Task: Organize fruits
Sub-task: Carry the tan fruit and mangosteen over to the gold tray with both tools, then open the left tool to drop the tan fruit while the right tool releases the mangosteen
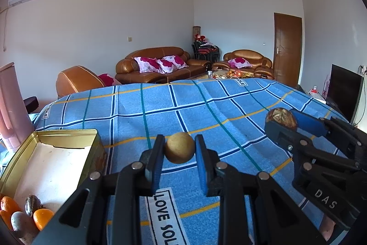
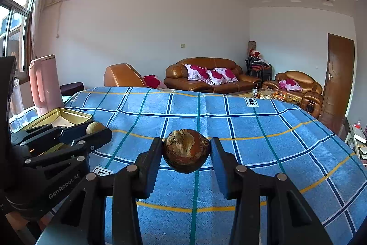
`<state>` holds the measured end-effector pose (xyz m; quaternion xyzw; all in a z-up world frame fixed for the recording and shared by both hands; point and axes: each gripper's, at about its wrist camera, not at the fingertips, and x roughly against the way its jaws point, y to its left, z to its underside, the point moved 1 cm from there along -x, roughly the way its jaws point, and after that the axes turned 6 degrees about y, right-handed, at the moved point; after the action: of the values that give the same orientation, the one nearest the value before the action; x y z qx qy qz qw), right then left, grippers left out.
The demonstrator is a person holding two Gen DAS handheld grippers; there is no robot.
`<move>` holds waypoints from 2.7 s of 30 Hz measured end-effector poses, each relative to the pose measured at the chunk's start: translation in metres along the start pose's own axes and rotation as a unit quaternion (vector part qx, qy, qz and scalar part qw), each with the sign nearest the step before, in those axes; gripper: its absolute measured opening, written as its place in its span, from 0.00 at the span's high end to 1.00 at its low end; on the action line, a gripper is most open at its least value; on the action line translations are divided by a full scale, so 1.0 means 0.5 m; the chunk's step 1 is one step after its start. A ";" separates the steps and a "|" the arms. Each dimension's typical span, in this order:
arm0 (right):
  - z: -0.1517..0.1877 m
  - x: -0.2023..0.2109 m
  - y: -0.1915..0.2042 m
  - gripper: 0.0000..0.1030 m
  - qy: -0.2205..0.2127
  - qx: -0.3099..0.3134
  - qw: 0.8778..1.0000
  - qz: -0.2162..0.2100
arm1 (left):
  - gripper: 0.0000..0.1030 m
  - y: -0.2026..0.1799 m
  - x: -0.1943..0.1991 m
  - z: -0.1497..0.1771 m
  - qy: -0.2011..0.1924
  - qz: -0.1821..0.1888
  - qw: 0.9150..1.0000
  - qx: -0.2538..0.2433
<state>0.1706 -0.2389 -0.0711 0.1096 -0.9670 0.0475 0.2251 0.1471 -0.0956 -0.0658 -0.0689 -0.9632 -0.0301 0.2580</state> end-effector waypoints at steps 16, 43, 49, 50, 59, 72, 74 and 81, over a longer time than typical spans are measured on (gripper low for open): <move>0.014 0.024 0.042 0.57 -0.001 0.022 1.000 -0.007 | 0.73 0.018 0.042 0.019 -0.015 -0.001 1.000 -0.002; 0.020 0.045 0.155 0.57 0.003 0.059 0.996 -0.063 | 0.73 0.093 0.118 0.049 -0.017 -0.021 1.000 0.013; 0.014 0.051 0.187 0.57 0.003 0.064 0.995 -0.079 | 0.73 0.113 0.148 0.045 -0.024 -0.035 0.999 0.008; 0.012 0.053 0.191 0.57 0.002 0.064 0.995 -0.082 | 0.73 0.118 0.153 0.046 -0.024 -0.037 0.999 0.008; -0.006 0.068 0.244 0.57 0.000 0.071 0.990 -0.120 | 0.73 0.180 0.177 0.052 -0.007 -0.061 0.998 0.026; -0.007 0.074 0.341 0.57 0.002 0.101 0.982 -0.161 | 0.73 0.267 0.210 0.086 0.009 -0.100 0.994 0.051; -0.006 0.075 0.355 0.57 0.003 0.106 0.980 -0.167 | 0.73 0.277 0.213 0.093 0.011 -0.104 0.993 0.055; -0.006 0.075 0.401 0.57 0.004 0.123 0.976 -0.182 | 0.73 0.309 0.225 0.108 0.017 -0.117 0.991 0.064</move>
<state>0.0923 -0.0506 -0.0601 0.3107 -0.9165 0.1243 0.2192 0.0471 0.0755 -0.0529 0.0619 -0.9600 0.0006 0.2732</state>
